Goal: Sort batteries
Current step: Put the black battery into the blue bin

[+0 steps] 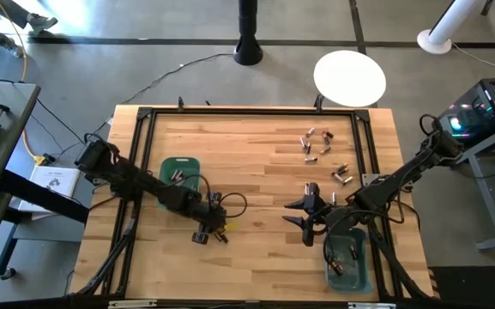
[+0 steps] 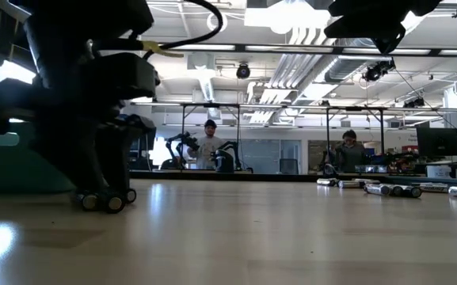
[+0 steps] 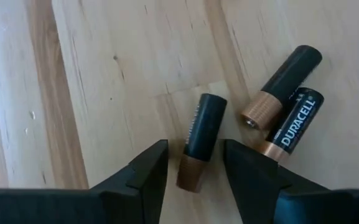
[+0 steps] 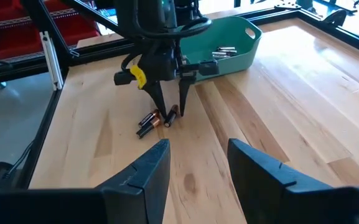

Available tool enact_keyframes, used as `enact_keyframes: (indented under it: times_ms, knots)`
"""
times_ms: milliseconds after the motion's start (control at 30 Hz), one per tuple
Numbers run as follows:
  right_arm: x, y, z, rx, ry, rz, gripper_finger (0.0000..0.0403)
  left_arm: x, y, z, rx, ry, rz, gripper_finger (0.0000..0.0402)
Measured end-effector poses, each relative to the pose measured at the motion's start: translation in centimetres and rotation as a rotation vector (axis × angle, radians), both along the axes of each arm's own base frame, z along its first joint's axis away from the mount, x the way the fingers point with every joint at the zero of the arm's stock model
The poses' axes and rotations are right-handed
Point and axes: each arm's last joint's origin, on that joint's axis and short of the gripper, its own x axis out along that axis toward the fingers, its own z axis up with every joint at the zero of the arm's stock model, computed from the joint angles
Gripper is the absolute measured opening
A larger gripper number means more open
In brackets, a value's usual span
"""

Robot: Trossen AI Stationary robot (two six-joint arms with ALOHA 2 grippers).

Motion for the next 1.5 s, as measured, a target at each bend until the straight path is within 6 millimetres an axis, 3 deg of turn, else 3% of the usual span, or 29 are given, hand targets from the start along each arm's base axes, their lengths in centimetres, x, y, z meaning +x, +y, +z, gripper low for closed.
enact_keyframes:
  times_ms: [133,367,500,600,800,967,1100,1267,1500]
  knots:
    - [0.0,0.0,0.0,-0.002,0.002,0.0,0.0154,0.3,0.7,-0.1,-0.009,-0.002,-0.007,0.012]
    - [0.0,0.0,0.0,-0.018,0.007,0.016,0.0154,1.1,1.7,0.1,-0.031,-0.057,0.004,0.0035]
    - [0.3,-0.1,-0.3,-0.042,0.017,0.007,0.0154,2.1,2.1,0.7,0.016,-0.124,0.029,0.0035]
    - [1.2,-0.9,-1.0,-0.012,0.035,-0.046,0.0156,3.6,2.2,2.3,0.053,-0.242,0.07,0.0035]
    - [3.5,-1.8,-4.1,-0.091,0.13,-0.07,0.0188,5.3,2.4,4.3,0.071,-0.473,0.197,0.0035]
    - [5.6,-1.8,-7.1,-0.183,0.155,-0.043,0.0195,5.0,2.8,3.8,-0.002,-0.652,0.249,0.0035]
    - [6.9,-1.6,-8.1,-0.226,0.097,-0.015,0.0195,4.2,3.3,4.1,-0.09,-0.875,0.273,0.0035]
    - [7.2,-1.6,-6.8,-0.246,0.017,-0.013,0.0195,3.3,3.1,4.8,-0.182,-1.043,0.254,0.0035]
    - [6.3,-1.7,-2.4,-0.265,-0.157,-0.039,0.0195,3.3,2.9,6.0,-0.218,-1.159,0.19,0.0035]
